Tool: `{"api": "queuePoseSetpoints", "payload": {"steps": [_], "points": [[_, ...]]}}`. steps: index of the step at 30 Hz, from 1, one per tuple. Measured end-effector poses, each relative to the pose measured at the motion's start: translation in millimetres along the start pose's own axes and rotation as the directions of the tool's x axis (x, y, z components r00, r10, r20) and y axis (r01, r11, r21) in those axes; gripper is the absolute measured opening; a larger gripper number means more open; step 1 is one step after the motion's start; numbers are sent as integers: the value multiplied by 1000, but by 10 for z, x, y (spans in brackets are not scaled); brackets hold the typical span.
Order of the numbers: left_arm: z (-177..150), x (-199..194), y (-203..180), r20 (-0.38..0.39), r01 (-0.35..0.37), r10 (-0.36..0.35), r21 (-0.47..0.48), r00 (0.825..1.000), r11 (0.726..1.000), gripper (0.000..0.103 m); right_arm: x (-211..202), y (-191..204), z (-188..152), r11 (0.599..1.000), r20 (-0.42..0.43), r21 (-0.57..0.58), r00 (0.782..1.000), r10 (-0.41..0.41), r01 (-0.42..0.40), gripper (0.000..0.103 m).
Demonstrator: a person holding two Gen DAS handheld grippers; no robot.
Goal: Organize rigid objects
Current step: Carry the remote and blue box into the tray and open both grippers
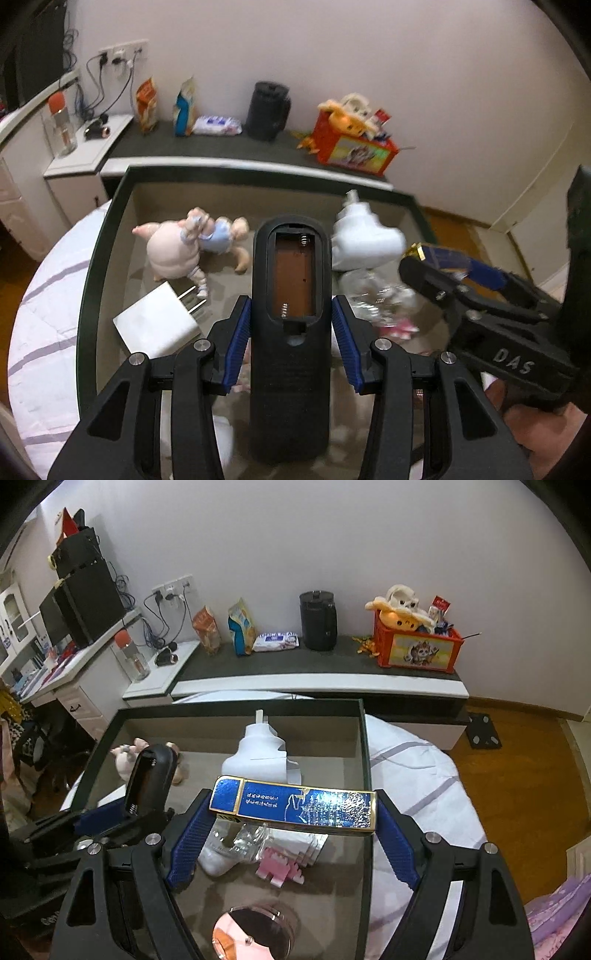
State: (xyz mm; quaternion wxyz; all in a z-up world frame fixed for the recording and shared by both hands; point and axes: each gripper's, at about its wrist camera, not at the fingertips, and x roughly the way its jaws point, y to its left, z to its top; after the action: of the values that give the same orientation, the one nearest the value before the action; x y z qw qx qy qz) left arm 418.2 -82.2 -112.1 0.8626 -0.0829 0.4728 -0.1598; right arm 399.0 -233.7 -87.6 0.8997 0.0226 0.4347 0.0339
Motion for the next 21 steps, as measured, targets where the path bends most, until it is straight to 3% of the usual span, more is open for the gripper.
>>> {"api": "queuePoseSetpoints", "payload": {"steps": [1,3,4,5,11,14,18,21], "points": [[-1,25,-6,-5,-15,15,14,1000,1000,49,20,4,11,1000,3,-5,1000,-4,4,84],[-11,30,-23,-5,-63,63,38,998,997,72,28,23,42,1000,3,-11,1000,2,-2,84],[-7,4,-20,10,-93,93,41,996,995,89,37,33,55,1000,-3,-12,1000,14,-14,84],[-7,-21,-11,22,-101,100,41,995,994,95,57,59,65,999,-12,-23,1000,22,-23,84],[-94,-228,64,67,-177,173,49,983,983,96,161,174,52,999,-38,-49,999,16,-18,90],[-132,-346,137,88,-215,212,29,973,976,96,187,175,4,996,-81,-14,993,81,-83,91],[-214,-560,228,106,-228,227,-1,968,974,96,34,150,-57,995,-48,28,994,100,-99,91],[-305,-742,236,129,-241,241,-10,962,970,97,-160,133,-118,992,-21,66,993,112,-111,103]]}}
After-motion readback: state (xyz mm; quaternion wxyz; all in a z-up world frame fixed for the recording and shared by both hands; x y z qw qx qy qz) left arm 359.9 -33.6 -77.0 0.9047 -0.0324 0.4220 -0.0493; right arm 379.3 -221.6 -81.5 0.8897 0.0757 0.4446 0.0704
